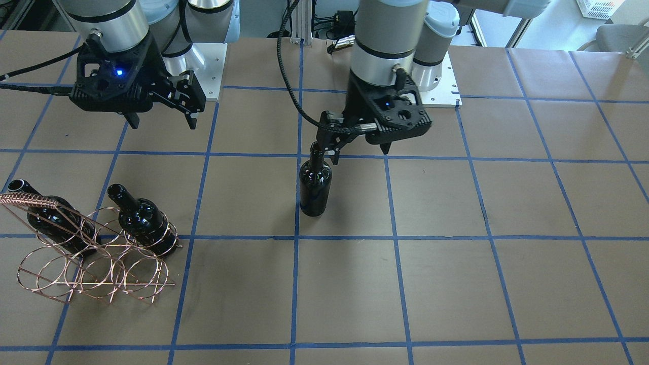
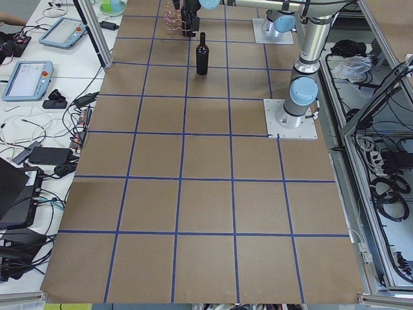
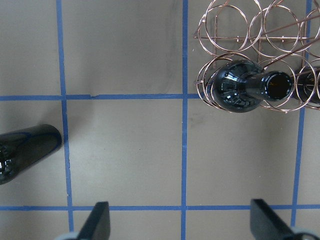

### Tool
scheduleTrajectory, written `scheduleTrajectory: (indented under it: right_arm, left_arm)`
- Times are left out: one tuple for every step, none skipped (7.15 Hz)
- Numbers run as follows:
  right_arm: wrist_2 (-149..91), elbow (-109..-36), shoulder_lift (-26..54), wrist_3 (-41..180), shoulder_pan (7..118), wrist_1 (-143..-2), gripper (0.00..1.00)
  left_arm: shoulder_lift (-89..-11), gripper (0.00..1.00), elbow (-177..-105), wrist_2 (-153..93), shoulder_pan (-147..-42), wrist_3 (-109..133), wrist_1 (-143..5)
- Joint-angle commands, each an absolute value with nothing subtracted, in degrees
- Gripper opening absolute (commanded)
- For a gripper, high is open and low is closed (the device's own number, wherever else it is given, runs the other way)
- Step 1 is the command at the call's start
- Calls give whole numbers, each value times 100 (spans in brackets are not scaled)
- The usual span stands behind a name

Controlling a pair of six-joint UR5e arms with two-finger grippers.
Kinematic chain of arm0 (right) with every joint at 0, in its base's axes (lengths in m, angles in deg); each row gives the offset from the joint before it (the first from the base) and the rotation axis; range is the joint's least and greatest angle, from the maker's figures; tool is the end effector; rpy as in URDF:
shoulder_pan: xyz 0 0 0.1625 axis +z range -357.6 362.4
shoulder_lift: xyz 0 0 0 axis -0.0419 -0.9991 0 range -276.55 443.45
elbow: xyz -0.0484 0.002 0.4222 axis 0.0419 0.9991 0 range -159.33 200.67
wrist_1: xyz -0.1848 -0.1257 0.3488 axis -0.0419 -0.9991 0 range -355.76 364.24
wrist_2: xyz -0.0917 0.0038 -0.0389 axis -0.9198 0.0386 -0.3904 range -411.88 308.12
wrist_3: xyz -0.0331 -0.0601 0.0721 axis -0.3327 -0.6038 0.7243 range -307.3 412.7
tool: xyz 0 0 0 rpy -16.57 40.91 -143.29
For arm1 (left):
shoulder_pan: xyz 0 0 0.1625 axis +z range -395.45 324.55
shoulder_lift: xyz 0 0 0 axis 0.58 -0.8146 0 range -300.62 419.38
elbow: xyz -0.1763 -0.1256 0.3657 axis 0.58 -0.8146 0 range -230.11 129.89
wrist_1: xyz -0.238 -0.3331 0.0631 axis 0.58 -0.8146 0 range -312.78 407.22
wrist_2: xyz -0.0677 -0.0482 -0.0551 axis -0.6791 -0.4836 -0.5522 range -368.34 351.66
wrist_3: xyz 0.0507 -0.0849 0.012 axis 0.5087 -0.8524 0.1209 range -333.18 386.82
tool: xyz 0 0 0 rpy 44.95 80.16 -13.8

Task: Place wine into wine basket
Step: 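Raise the left gripper away while the right gripper moves toward the bottle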

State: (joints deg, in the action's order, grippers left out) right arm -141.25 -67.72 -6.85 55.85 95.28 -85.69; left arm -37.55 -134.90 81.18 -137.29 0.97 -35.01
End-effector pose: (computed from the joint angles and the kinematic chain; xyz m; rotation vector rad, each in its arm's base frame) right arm 0.1591 -0.4852 0.5043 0.0071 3.1284 -0.0492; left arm -0.2448 -0.5136 0.4842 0.3766 -3.0729 0.1509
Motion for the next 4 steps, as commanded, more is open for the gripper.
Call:
scheduleTrajectory:
  right_arm:
    - [-14092, -6783, -717, 5562, 9600, -8655, 100]
    - [-14092, -6775, -699, 5665, 9775, -8672, 100]
    - [-14153, -6714, -603, 5709, 10072, -8698, 100]
    - [-14092, -6687, -489, 6258, 10458, -8777, 100]
  left_arm:
    - [-3477, 100, -13308, 8069, -13179, 1779, -4022]
    - [-3293, 100, -13273, 8278, -13047, 2168, -4328]
    - [-3160, 99, -13291, 8281, -12803, 2303, -4470]
    - [-3098, 99, -13291, 8159, -12661, 2565, -4463]
